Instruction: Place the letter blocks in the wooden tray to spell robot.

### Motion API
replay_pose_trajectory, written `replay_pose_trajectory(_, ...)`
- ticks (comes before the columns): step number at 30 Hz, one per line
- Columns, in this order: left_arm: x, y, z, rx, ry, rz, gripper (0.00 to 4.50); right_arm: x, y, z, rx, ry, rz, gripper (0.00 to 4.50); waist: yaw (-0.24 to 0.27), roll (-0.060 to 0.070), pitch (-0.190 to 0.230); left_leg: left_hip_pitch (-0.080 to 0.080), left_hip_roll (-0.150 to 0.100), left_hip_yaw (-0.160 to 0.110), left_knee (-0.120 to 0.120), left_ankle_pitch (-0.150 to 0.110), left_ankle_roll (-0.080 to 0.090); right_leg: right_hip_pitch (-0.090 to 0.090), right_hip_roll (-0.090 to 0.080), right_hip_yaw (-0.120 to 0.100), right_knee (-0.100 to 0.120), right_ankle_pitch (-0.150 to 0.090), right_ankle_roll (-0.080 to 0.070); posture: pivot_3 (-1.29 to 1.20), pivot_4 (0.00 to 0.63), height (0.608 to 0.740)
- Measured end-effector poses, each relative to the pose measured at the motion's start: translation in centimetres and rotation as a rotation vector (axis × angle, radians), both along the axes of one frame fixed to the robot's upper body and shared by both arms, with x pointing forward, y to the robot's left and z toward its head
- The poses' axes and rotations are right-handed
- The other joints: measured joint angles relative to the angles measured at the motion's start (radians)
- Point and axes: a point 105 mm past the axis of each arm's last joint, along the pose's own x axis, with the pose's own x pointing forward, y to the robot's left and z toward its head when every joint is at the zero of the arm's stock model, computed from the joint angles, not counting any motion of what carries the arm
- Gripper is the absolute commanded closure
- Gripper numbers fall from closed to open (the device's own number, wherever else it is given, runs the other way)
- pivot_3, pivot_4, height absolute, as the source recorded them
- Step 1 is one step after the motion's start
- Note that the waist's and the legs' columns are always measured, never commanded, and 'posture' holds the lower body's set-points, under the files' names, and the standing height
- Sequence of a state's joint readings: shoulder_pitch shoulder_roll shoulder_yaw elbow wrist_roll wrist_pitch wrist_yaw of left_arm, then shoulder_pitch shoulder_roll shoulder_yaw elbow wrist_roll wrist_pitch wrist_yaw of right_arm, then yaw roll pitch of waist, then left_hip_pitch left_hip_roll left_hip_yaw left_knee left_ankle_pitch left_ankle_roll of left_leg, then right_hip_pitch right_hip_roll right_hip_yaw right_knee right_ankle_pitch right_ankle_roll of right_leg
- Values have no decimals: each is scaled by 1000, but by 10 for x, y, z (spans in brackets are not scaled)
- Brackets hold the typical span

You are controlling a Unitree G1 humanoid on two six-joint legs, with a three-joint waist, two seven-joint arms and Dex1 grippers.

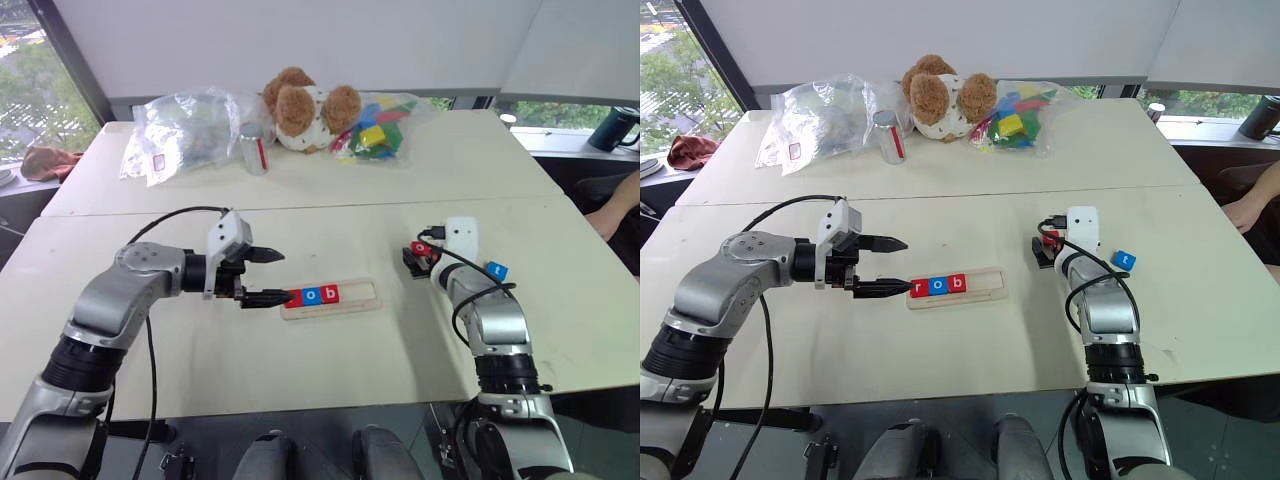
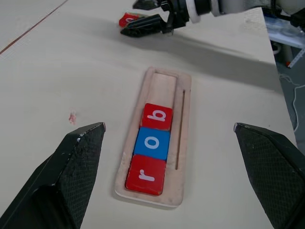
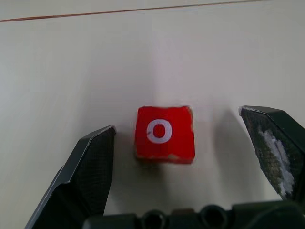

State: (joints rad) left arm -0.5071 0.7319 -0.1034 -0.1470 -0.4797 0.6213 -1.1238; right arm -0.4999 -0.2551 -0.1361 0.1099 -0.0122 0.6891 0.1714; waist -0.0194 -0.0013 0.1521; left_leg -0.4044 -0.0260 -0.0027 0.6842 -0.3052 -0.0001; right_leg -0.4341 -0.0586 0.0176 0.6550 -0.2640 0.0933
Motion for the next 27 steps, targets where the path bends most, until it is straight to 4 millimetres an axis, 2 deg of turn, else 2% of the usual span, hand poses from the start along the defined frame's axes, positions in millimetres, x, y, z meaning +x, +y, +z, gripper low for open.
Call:
replay_pose_trajectory(3, -1, -1, 2, 5, -18, 2, 0, 5, 4, -1, 10, -2, 9, 1880, 1, 0, 0, 0, 0, 0, 0, 0, 0, 0, 0, 0, 0, 0, 0, 0, 150, 740)
replay_pose_trajectory(5, -2, 0, 0, 6, -14, 9, 0, 6, 8, -3, 21, -5, 17, 2954, 1, 0, 0, 0, 0, 0, 0, 0, 0, 0, 0, 0, 0, 0, 0, 0, 150, 740)
replay_pose_trajectory(6, -2, 1, -1, 7, -9, 13, 0, 6, 9, -2, 21, -7, 17, 3252, 1, 0, 0, 0, 0, 0, 0, 0, 0, 0, 0, 0, 0, 0, 0, 0, 150, 740)
replay_pose_trajectory(10, -3, 1, -2, 8, -10, 16, 0, 4, 9, -2, 28, -5, -18, 3251, 2, 0, 0, 0, 0, 0, 0, 0, 0, 0, 0, 0, 0, 0, 0, 0, 150, 740)
replay_pose_trajectory(12, -3, 0, 0, 8, -16, 11, 0, -3, 8, 0, 36, -5, -50, 3251, 4, 0, 0, 0, 0, -1, 0, 0, 0, 0, 0, 0, 0, 0, 0, 0, 150, 740)
replay_pose_trajectory(15, -4, -1, 1, 10, -20, 8, 0, -18, 4, 7, 60, -22, -125, 3251, 4, 0, 0, 0, 0, -1, 0, 0, 0, 0, 0, 0, 0, 0, 0, 0, 150, 740)
replay_pose_trajectory(18, -4, -1, 1, 11, -20, 2, 0, -44, 0, 14, 86, -26, -203, 3251, 6, 0, 0, -1, 0, -2, 0, -1, 1, 0, 0, 0, 0, 0, 0, 0, 150, 740)
replay_pose_trajectory(20, -4, -1, 1, 10, -18, -4, 0, -64, 4, 9, 115, 6, -251, 3251, 6, 0, 0, 0, 0, -2, 0, -1, 2, 0, 0, 0, 0, 0, 0, 0, 150, 740)
replay_pose_trajectory(23, -2, -3, 3, 2, -14, -16, 0, -83, 13, -4, 179, 74, -313, 3251, 3, 0, 0, 0, 0, -2, 0, -3, 4, 0, 0, 0, 0, 0, 0, 0, 150, 740)
replay_pose_trajectory(26, -2, -11, 3, 2, -16, -52, 0, -85, 14, -10, 188, 111, -340, 3251, 3, 0, 0, 2, -1, -1, 0, -2, 5, 1, 1, 0, -1, 0, 0, 0, 150, 740)
replay_pose_trajectory(27, -3, -12, 2, 4, -16, -59, 0, -85, 12, -11, 188, 115, -355, 2751, 3, 0, 0, 3, -1, -1, 0, -2, 5, 2, 2, 0, -1, 0, 0, 0, 150, 740)
